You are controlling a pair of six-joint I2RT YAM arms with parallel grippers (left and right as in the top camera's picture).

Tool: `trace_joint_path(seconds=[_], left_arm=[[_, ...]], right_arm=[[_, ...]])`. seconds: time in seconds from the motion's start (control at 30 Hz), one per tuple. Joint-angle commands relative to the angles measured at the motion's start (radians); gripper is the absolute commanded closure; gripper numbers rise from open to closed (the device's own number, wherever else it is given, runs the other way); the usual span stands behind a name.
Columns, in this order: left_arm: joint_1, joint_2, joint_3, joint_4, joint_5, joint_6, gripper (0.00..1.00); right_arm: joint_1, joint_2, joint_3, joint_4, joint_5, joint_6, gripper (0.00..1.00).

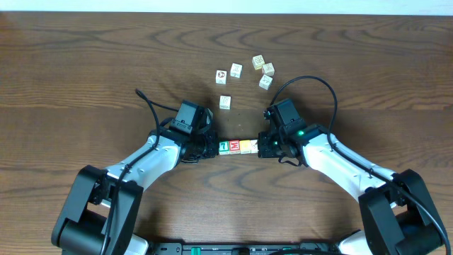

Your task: Lift 4 blocks

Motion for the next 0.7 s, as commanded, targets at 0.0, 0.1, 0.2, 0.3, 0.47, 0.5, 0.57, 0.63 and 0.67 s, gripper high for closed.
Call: trace_joint_path(seconds=[0.0, 0.1, 0.2, 0.3, 0.47, 0.5, 0.57, 0.63, 0.67], left_arm=[[-0.045, -0.031, 0.017, 0.031, 0.206, -0.006, 0.93], [-0.044, -0.039, 0.017, 0.034, 0.206, -0.006, 0.93], [-0.044, -0.047, 0.017, 0.034, 0.206, -0.006, 0.93], [-0.044, -0.055, 0.017, 0.037, 0.206, -0.006, 0.93], [-0.044, -0.058, 0.017, 0.038, 0.206, -0.006, 0.93], [-0.044, -0.06, 0.017, 0.038, 0.206, -0.006, 0.93], [-0.044, -0.061, 0.018, 0.038, 0.206, -0.006, 0.93], [-0.044, -0.063, 0.019, 0.04, 0.206, -0.006, 0.93], [-0.044, -0.066, 0.019, 0.041, 0.206, -0.006, 0.93]], right_arm=[[0.051, -0.036, 0.063, 0.027, -0.236, -0.013, 0.99], [0.051, -0.037, 0.064, 0.024, -0.229, -0.015, 0.99], [0.051, -0.037, 0.064, 0.024, -0.229, -0.015, 0.99], [0.051, -0.037, 0.066, 0.024, -0.225, -0.015, 0.99], [0.051, -0.037, 0.072, 0.023, -0.224, -0.015, 0.99], [0.051, -0.037, 0.074, 0.023, -0.224, -0.015, 0.99], [0.051, -0.037, 0.076, 0.023, -0.221, -0.015, 0.99], [0.051, -0.037, 0.077, 0.023, -0.22, -0.015, 0.99], [0.051, -0.037, 0.078, 0.023, -0.221, -0.015, 0.99]])
